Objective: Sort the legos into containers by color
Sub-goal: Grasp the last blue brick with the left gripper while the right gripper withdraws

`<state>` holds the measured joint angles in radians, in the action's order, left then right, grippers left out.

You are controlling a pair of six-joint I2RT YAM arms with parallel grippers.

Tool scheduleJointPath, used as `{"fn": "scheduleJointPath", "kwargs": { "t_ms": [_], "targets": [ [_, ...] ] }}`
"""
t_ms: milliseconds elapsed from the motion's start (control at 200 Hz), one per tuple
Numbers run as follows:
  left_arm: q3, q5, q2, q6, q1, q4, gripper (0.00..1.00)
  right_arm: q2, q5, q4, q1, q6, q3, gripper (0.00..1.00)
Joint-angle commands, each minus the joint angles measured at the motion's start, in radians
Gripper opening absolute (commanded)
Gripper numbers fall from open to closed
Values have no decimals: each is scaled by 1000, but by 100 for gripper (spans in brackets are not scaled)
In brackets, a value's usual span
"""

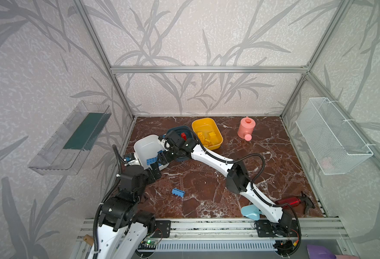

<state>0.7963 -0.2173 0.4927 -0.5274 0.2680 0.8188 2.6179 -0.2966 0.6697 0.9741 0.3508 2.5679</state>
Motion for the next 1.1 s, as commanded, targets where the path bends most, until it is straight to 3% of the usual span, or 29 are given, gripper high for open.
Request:
{"fn": "scheduleJointPath", "kwargs": {
  "t_ms": [0, 220, 325, 525, 645, 840, 960, 1095],
  "targets": [
    [32, 18, 38, -25, 21, 47, 96, -172, 11, -59, -15, -24, -92, 73],
    [29, 6, 112, -104, 105, 93, 95, -506, 33, -259, -60, -20, -567, 75],
    [13, -36, 174, -146, 198, 100, 87, -705, 46, -376, -109, 1, -877, 75],
    [-60, -135, 291, -229, 419, 89, 87, -1105, 77, -502, -239, 19, -1435, 78],
    [-134, -103, 338, -260, 518, 32, 88, -1312, 93, -525, -298, 17, -1674, 81],
    [-178, -79, 460, -312, 625, 19, 90, -1505, 113, -563, -308, 28, -1880, 85],
    [-200, -74, 496, -339, 643, -7, 90, -1517, 112, -588, -308, 36, -1931, 85],
    [-224, -27, 542, -291, 652, -121, 86, -1493, 103, -612, -308, 37, -1948, 85]
  ]
}}
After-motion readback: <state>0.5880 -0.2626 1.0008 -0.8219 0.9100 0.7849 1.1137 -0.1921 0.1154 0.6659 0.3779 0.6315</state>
